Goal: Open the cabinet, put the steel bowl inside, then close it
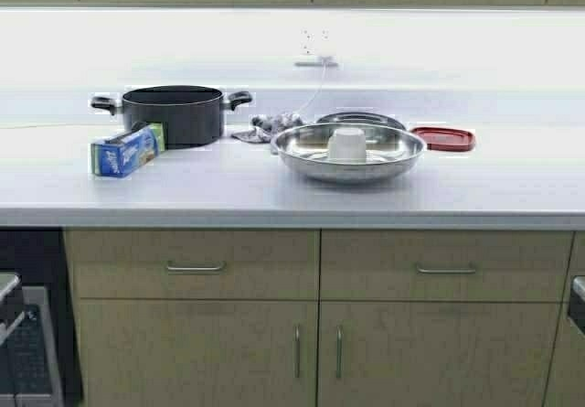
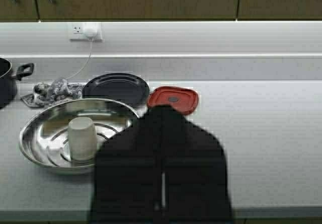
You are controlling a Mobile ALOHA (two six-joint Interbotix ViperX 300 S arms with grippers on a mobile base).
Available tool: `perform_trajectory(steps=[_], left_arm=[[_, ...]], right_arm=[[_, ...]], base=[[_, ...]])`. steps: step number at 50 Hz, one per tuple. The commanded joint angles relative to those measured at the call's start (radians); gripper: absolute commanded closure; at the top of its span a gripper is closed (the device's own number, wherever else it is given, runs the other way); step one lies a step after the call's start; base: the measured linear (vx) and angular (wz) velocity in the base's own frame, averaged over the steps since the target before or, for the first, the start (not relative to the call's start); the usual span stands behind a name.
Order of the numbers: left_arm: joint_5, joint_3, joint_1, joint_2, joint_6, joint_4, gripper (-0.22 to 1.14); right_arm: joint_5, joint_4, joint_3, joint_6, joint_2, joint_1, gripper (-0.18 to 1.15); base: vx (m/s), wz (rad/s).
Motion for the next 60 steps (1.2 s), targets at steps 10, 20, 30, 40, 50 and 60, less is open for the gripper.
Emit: perform_trajectory(steps=[10, 20, 30, 40, 50, 60], left_arm=[[-0.008, 0.008, 0.000, -0.021, -0.002, 0.002, 0.89], [-0.008, 0.028, 0.000, -0.049, -0.002, -0.002, 0.89], [-0.008, 0.040, 0.000, -0.052, -0.002, -0.002, 0.89], [-0.008, 0.040, 0.002, -0.049, -0.011, -0.003, 0.89], [-0.012, 0.040, -0.003, -0.041, -0.038, 0.003, 0.88], [-0.026, 0.028, -0.146, -0.046, -0.055, 0.112, 0.18]], right_arm=[[-0.005, -0.002, -0.018, 0.002, 0.037, 0.003, 0.91], [-0.005, -0.002, -0.020, 0.002, 0.063, 0.003, 0.91], [-0.005, -0.002, -0.015, 0.002, 0.066, 0.003, 0.91], [0.008, -0.002, -0.014, 0.002, 0.060, 0.003, 0.91], [0.020, 0.003, -0.015, 0.006, 0.058, 0.003, 0.90], [0.020, -0.015, -0.012, 0.071, 0.048, 0.130, 0.18]], base=[[0.33, -0.07], [0.33, -0.07], [0.27, -0.04], [0.25, 0.01], [0.23, 0.07], [0.18, 0.04]])
